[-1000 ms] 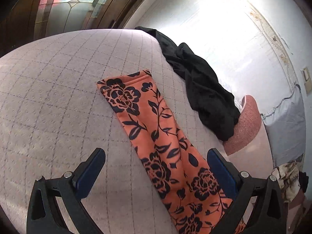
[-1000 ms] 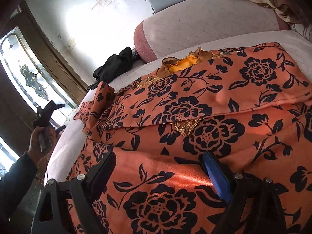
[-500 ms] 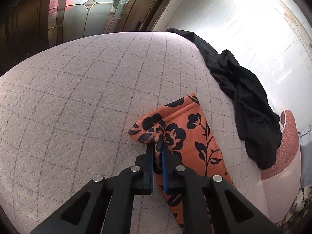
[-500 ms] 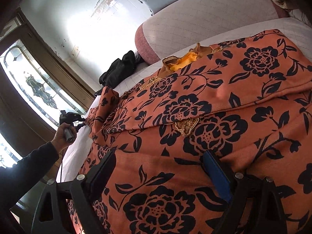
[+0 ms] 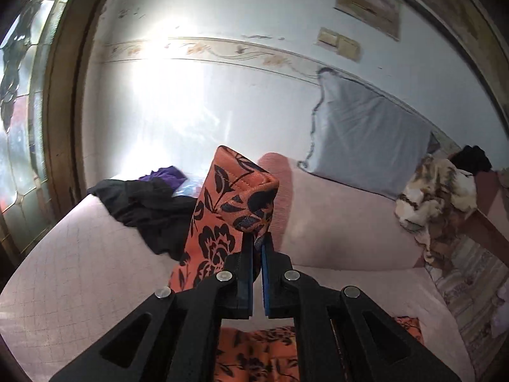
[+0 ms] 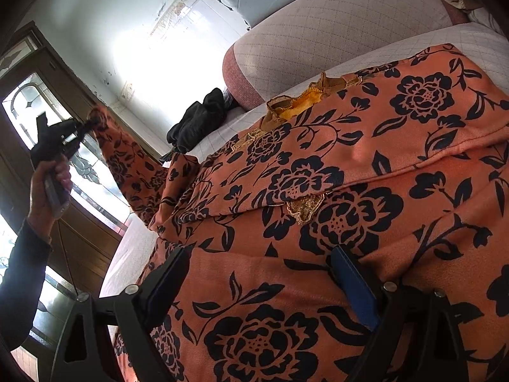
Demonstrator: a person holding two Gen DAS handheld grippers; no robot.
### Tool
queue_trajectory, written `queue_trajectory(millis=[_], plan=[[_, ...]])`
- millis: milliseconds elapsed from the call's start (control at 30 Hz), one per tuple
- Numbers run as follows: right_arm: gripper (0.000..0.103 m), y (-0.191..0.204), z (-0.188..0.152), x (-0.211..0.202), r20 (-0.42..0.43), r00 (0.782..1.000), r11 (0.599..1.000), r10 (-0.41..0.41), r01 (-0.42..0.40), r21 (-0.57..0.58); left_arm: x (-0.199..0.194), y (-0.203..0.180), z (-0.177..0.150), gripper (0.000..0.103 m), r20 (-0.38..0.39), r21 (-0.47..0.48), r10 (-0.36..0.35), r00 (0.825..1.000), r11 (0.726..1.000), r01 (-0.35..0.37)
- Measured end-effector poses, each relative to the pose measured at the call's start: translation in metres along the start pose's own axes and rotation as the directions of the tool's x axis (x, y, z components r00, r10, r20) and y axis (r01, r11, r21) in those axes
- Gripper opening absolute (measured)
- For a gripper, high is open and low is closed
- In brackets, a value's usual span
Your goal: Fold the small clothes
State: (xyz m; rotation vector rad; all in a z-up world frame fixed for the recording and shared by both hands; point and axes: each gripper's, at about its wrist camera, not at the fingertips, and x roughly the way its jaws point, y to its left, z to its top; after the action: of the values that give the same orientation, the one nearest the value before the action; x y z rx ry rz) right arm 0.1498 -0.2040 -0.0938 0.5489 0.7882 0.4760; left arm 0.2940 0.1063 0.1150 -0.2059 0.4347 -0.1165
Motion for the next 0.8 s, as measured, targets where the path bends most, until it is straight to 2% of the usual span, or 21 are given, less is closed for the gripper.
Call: queue_trajectory(millis=[67,100,200,233,267,333,367,400,433,467,500,533,567,600,633,700,800], plan=[[0.093,-0.001,0.0,-0.001,0.003,1.0,1.0,0.007,-0.007,0.005,0.004,-0.068,-0.014,0.004,-0.028,0.052,-0.112,0.993,0.992,0.114],[0.093,-0.001,0.0,-0.001,0.005,1.0,1.0,0.01,-0.01,0.007,0.011,-0.1,-0.025,0.004,-0.067,0.071,-0.171,0.983,0.982,0.176],[0.093,-0.003,-0.001,-0.003,0.008,1.0,1.0,0.019,-0.019,0.012,0.035,-0.182,-0.073,0.005,-0.172,0.098,-0.254,0.952,0.957,0.273],[0.093,-0.003,-0.001,-0.004,0.01,1.0,1.0,0.022,-0.022,0.014,0.05,-0.202,-0.093,0.012,-0.253,0.11,-0.281,0.926,0.942,0.316],[0.093,-0.004,-0.001,-0.005,0.011,1.0,1.0,0.026,-0.026,0.017,0.068,-0.216,-0.117,0.03,-0.355,0.134,-0.278,0.893,0.93,0.343],[0.093,-0.005,0.0,-0.006,0.015,0.999,0.999,0.035,-0.036,0.023,0.084,-0.226,-0.159,0.033,-0.504,0.132,-0.237,0.831,0.929,0.345],[0.093,-0.005,0.0,-0.007,0.018,0.999,0.999,0.041,-0.041,0.027,0.077,-0.223,-0.171,0.033,-0.532,0.116,-0.239,0.812,0.93,0.35],[0.093,-0.006,0.0,-0.008,0.02,0.999,0.998,0.045,-0.046,0.03,0.071,-0.214,-0.173,0.033,-0.522,0.11,-0.235,0.82,0.935,0.338],[0.093,-0.006,0.0,-0.008,0.021,0.999,0.998,0.049,-0.049,0.034,0.057,-0.202,-0.171,0.034,-0.491,0.118,-0.215,0.844,0.944,0.309],[0.093,-0.007,0.001,-0.009,0.023,0.998,0.998,0.051,-0.051,0.035,0.045,-0.189,-0.164,0.04,-0.454,0.123,-0.196,0.869,0.952,0.279],[0.093,-0.006,0.001,-0.009,0.021,0.999,0.998,0.05,-0.051,0.035,0.034,-0.172,-0.154,0.054,-0.409,0.117,-0.176,0.895,0.963,0.243],[0.093,-0.007,0.001,-0.01,0.021,0.999,0.998,0.051,-0.051,0.036,0.021,-0.152,-0.147,0.062,-0.36,0.101,-0.154,0.92,0.974,0.202],[0.093,-0.008,0.001,-0.012,0.019,0.998,0.998,0.052,-0.052,0.039,0.009,-0.131,-0.142,0.075,-0.311,0.093,-0.114,0.943,0.984,0.15],[0.092,-0.008,0.002,-0.014,0.017,0.999,0.998,0.044,-0.045,0.047,0.001,-0.114,-0.141,0.078,-0.273,0.108,-0.052,0.961,0.991,0.084],[0.092,-0.007,0.004,-0.018,0.015,0.999,0.998,0.029,-0.03,0.06,-0.002,-0.096,-0.141,0.078,-0.251,0.127,0.014,0.968,0.992,0.018],[0.093,-0.009,0.012,-0.029,0.018,0.999,0.99,0.031,-0.033,0.136,-0.001,-0.062,-0.154,0.078,-0.267,0.142,0.107,0.958,0.987,-0.071],[0.093,-0.02,0.041,-0.054,0.104,0.995,0.973,0.011,-0.035,0.228,0.003,-0.022,-0.184,0.078,-0.316,0.091,0.147,0.937,0.988,-0.124]])
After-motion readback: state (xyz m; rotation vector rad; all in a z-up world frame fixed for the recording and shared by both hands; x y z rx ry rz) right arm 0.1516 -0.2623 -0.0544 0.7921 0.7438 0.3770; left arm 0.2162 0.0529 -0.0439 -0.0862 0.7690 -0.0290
